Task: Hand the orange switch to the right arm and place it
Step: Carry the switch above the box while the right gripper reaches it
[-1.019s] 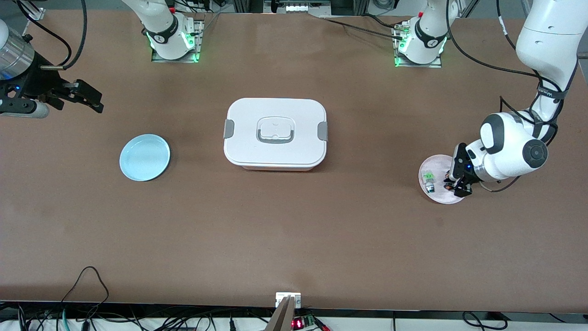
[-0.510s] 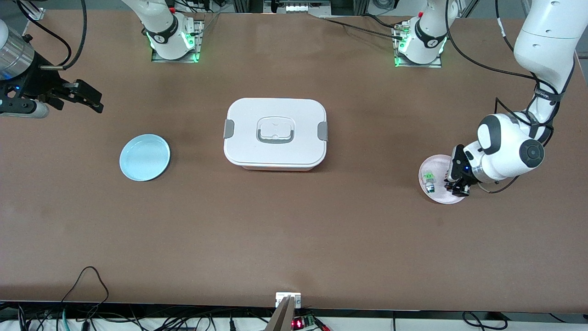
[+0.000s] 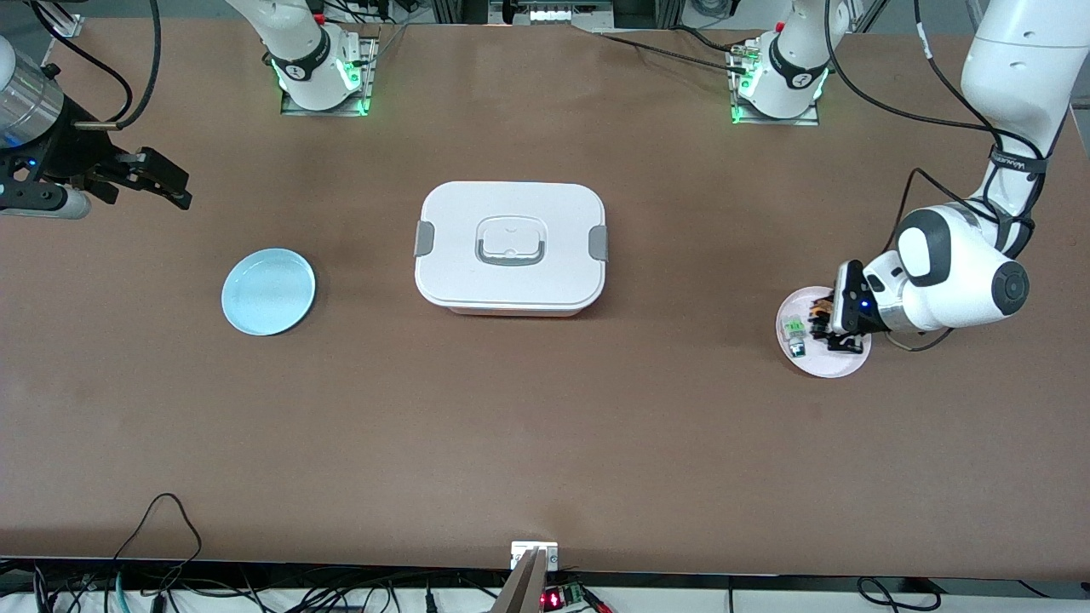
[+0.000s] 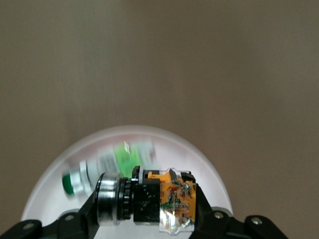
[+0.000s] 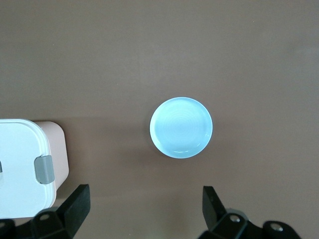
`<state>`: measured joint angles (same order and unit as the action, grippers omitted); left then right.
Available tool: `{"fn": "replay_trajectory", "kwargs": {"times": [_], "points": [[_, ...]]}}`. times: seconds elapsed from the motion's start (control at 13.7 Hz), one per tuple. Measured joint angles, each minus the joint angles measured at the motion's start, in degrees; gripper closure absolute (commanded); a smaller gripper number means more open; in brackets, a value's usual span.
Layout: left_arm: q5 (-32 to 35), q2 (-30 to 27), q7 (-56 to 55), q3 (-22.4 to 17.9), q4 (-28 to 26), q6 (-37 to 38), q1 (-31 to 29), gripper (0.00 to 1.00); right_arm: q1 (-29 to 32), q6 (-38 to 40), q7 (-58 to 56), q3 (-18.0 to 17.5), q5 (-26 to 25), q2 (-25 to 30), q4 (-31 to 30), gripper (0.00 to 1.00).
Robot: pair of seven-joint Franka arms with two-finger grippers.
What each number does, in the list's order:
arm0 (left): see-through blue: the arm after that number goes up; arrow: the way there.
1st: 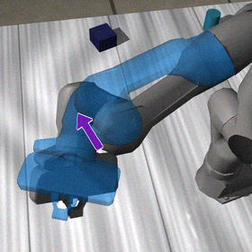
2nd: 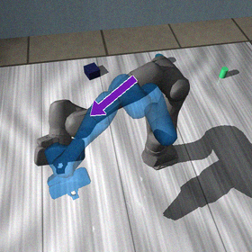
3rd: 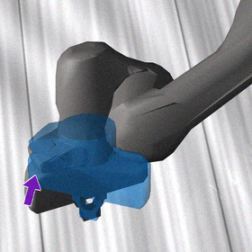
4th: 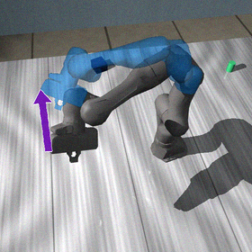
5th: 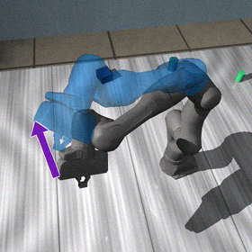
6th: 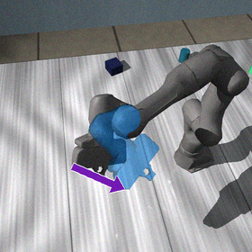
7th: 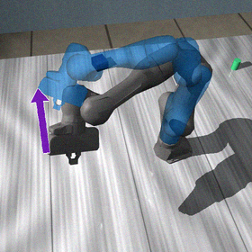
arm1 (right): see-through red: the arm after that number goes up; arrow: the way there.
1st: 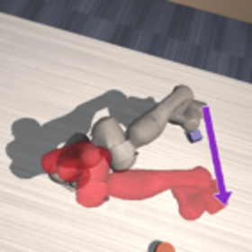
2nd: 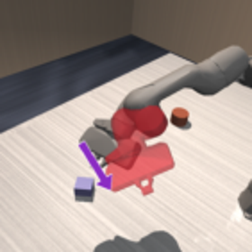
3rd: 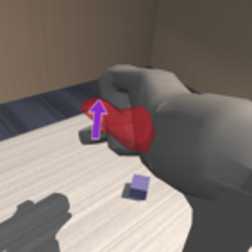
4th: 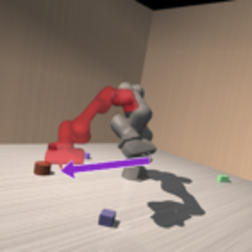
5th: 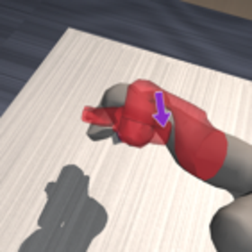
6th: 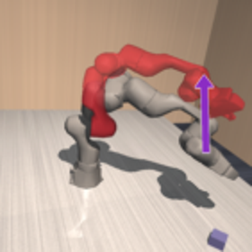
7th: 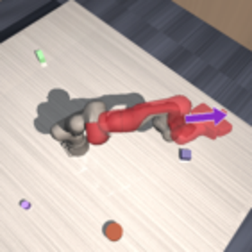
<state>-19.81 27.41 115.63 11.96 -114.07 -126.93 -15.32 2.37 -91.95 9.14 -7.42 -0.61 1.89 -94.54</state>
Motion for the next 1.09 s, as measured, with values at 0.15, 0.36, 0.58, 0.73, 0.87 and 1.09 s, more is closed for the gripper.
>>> {"fn": "replay_trajectory", "kwargs": {"times": [0.15,0.36,0.58,0.73,0.87,1.09], "points": [[-10.5,-1.2,0.3,2.4,0.1,4.6,0.1,1.00,0.0,0.0,0.0,0.0,0.0,-0.1,0.0,0.00],[-25.9,-2.1,0.4,8.3,2.2,8.7,0.2,1.00,0.0,0.6,0.0,0.0,0.0,-1.0,-0.1,0.00],[-44.4,-2.4,0.5,13.3,2.8,11.9,0.5,1.00,0.0,2.9,0.0,-0.1,2.9,-1.5,-0.1,0.00],[-55.3,-2.4,0.5,17.5,2.8,12.4,0.7,1.00,0.0,3.8,0.0,0.4,13.6,-1.6,-0.3,0.00],[-65.5,-2.4,0.5,21.1,3.4,12.4,2.1,1.00,0.1,4.7,0.0,1.9,24.8,-1.7,-0.6,0.00],[-82.9,-2.5,0.6,22.8,5.4,12.4,8.4,1.00,0.2,5.0,0.0,3.5,40.8,-3.1,-1.7,0.00]]}}
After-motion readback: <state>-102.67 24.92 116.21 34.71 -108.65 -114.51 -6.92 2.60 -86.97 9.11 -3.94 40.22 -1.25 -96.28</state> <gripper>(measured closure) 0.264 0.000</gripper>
